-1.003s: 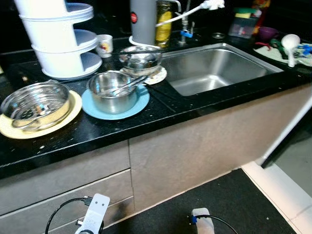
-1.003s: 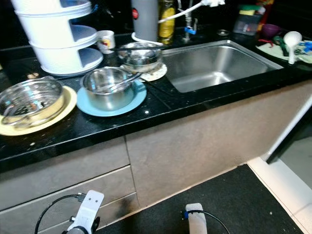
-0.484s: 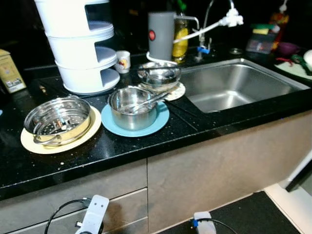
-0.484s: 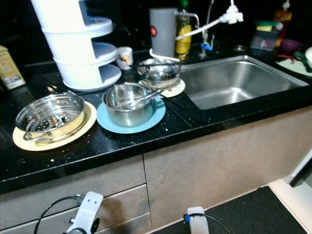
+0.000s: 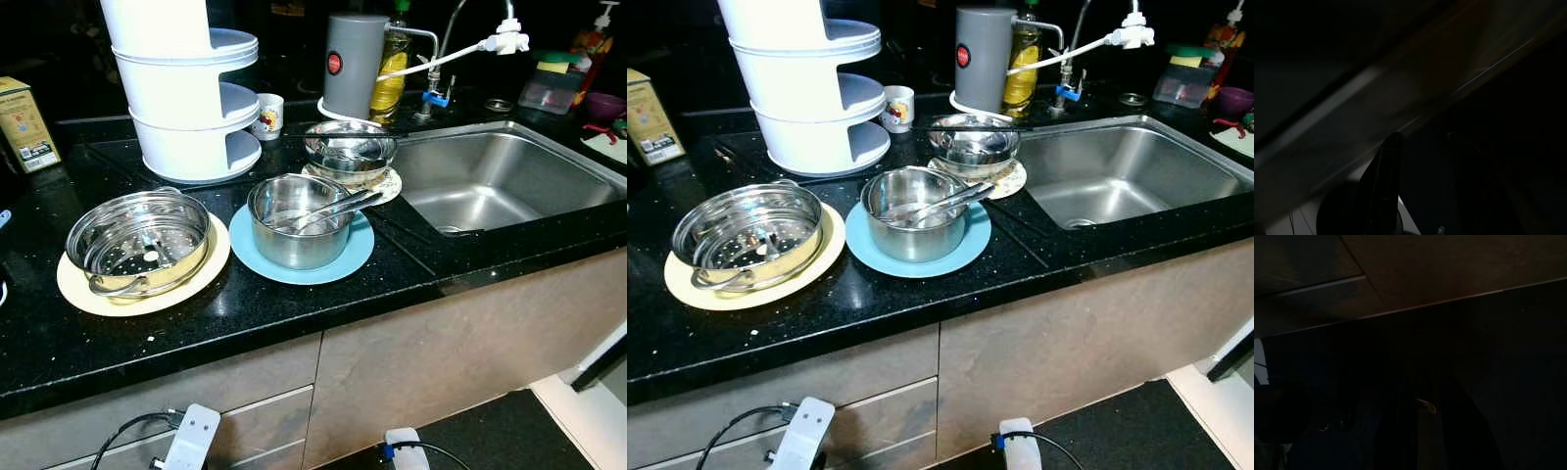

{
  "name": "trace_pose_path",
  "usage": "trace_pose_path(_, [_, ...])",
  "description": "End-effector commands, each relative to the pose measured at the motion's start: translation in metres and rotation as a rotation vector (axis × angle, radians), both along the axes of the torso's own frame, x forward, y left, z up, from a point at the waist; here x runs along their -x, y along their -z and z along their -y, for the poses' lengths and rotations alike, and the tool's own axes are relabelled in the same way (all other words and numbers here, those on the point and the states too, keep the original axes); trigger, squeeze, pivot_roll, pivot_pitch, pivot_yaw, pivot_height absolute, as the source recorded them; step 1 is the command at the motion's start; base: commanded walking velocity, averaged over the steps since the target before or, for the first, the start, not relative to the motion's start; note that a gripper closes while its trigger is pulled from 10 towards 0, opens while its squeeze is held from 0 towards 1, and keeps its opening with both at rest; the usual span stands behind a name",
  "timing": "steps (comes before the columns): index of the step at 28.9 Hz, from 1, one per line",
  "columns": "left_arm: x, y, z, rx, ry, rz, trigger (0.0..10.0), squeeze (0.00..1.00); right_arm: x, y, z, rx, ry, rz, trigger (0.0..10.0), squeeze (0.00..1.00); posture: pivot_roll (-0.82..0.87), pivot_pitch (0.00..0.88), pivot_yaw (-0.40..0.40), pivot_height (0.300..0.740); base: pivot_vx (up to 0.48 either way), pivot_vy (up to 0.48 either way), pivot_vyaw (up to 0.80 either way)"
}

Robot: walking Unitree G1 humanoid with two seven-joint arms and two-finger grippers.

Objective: Kitchen organization

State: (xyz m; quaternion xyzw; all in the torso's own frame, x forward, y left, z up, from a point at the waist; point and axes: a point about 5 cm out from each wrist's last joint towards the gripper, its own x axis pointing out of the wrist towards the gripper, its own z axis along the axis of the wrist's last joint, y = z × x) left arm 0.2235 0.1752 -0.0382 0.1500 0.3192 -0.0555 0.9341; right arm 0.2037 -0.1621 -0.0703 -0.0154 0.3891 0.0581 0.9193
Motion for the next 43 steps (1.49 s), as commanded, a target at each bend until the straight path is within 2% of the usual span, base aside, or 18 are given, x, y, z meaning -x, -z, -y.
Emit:
trace_pose_path(1, [0.002, -0.002, 0.0, -0.004, 0.051, 0.009, 10.0, 0.0, 0.008, 0.004, 0.003, 0.005, 0.003, -0.032, 10.0, 0.0, -0.03, 0.118, -0.019, 0.74, 0.0, 0.0, 0.0])
trace_pose_path(5, [0.003, -0.017, 0.01, 0.041, 0.225, 0.067, 10.0, 0.0, 0.008, 0.004, 0.006, 0.009, -0.006, -0.032, 10.0, 0.0, -0.03, 0.118, -0.022, 0.74, 0.0, 0.0, 0.0])
trace_pose_path(7, [0.01, -0.039, 0.022, 0.144, 0.422, 0.114, 10.0, 0.0, 0.009, 0.004, 0.008, 0.006, -0.015, -0.034, 10.0, 0.0, -0.03, 0.118, -0.024, 0.74, 0.0, 0.0, 0.0])
trace_pose_path(8, [0.01, -0.039, 0.022, 0.144, 0.422, 0.114, 10.0, 0.0, 0.009, 0.004, 0.008, 0.006, -0.015, -0.034, 10.0, 0.0, -0.03, 0.118, -0.024, 0.74, 0.0, 0.0, 0.0])
trace_pose_path(9, [0.016, -0.055, 0.028, 0.195, 0.549, 0.133, 10.0, 0.0, 0.01, 0.005, 0.009, 0.004, -0.024, -0.037, 10.0, 0.0, -0.03, 0.118, -0.029, 0.74, 0.0, 0.0, 0.0])
trace_pose_path(10, [0.016, -0.055, 0.028, 0.195, 0.549, 0.133, 10.0, 0.0, 0.01, 0.005, 0.009, 0.004, -0.024, -0.037, 10.0, 0.0, -0.03, 0.118, -0.029, 0.74, 0.0, 0.0, 0.0])
trace_pose_path(12, [0.026, -0.094, 0.034, 0.257, 0.775, 0.167, 10.0, 0.0, 0.011, 0.005, 0.01, -0.004, -0.043, -0.042, 10.0, 0.0, -0.02, 0.117, -0.036, 0.74, 0.0, 0.0, 0.0])
trace_pose_path(15, [0.03, -0.116, 0.036, 0.272, 0.863, 0.182, 10.0, 0.0, 0.011, 0.005, 0.01, -0.01, -0.052, -0.043, 10.0, 0.0, -0.02, 0.119, -0.037, 0.74, 0.0, 0.0, 0.0])
trace_pose_path(16, [0.03, -0.14, 0.037, 0.287, 0.926, 0.202, 10.0, 0.0, 0.011, 0.004, 0.01, -0.013, -0.06, -0.042, 10.0, 0.0, -0.02, 0.118, -0.039, 0.74, 0.0, 0.0, 0.0])
trace_pose_path(17, [0.03, -0.14, 0.037, 0.287, 0.926, 0.202, 10.0, 0.0, 0.011, 0.004, 0.01, -0.013, -0.06, -0.042, 10.0, 0.0, -0.02, 0.118, -0.039, 0.74, 0.0, 0.0, 0.0])
trace_pose_path(18, [0.028, -0.163, 0.035, 0.306, 0.965, 0.231, 10.0, 0.0, 0.01, 0.004, 0.01, -0.016, -0.065, -0.041, 10.0, 0.0, -0.02, 0.117, -0.042, 0.74, 0.0, 0.0, 0.0])
trace_pose_path(19, [0.028, -0.163, 0.035, 0.306, 0.965, 0.231, 10.0, 0.0, 0.01, 0.004, 0.01, -0.016, -0.065, -0.041, 10.0, 0.0, -0.02, 0.117, -0.042, 0.74, 0.0, 0.0, 0.0])
trace_pose_path(25, [0.015, -0.251, 0.015, 0.419, 1.022, 0.407, 10.0, 0.0, 0.01, 0.004, 0.008, -0.027, -0.088, -0.045, 10.0, 0.0, -0.01, 0.109, -0.048, 0.74, 0.0, 0.0, 0.0])
trace_pose_path(34, [0.019, -0.278, 0.013, 0.438, 1.076, 0.43, 10.0, 0.0, 0.012, 0.005, 0.007, -0.033, -0.095, -0.053, 10.0, 0.0, -0.01, 0.105, -0.045, 0.74, 0.0, 0.0, 0.0])
trace_pose_path(35, [0.008, -0.298, 0.005, 0.362, 1.007, 0.554, 10.0, 0.0, 0.014, 0.006, 0.008, -0.035, -0.094, -0.055, 10.0, 0.0, -0.01, 0.102, -0.048, 0.74, 0.0, 0.0, 0.0])
trace_pose_path(38, [0.0, -0.313, -0.005, 0.31, 0.948, 0.632, 10.0, 0.0, 0.014, 0.006, 0.009, -0.035, -0.097, -0.058, 10.0, 0.0, -0.01, 0.101, -0.052, 0.74, 0.0, 0.0, 0.0])
trace_pose_path(41, [-0.017, -0.346, -0.043, 0.175, 0.745, 0.787, 10.0, 0.0, 0.015, 0.006, 0.008, -0.038, -0.104, -0.061, 10.0, 0.0, 0.0, 0.098, -0.054, 0.74, 0.0, 0.0, 0.0])
trace_pose_path(43, [-0.02, -0.353, -0.054, 0.146, 0.692, 0.815, 10.0, 0.0, 0.015, 0.006, 0.008, -0.039, -0.106, -0.061, 10.0, 0.0, 0.0, 0.098, -0.055, 0.74, 0.0, 0.0, 0.0])
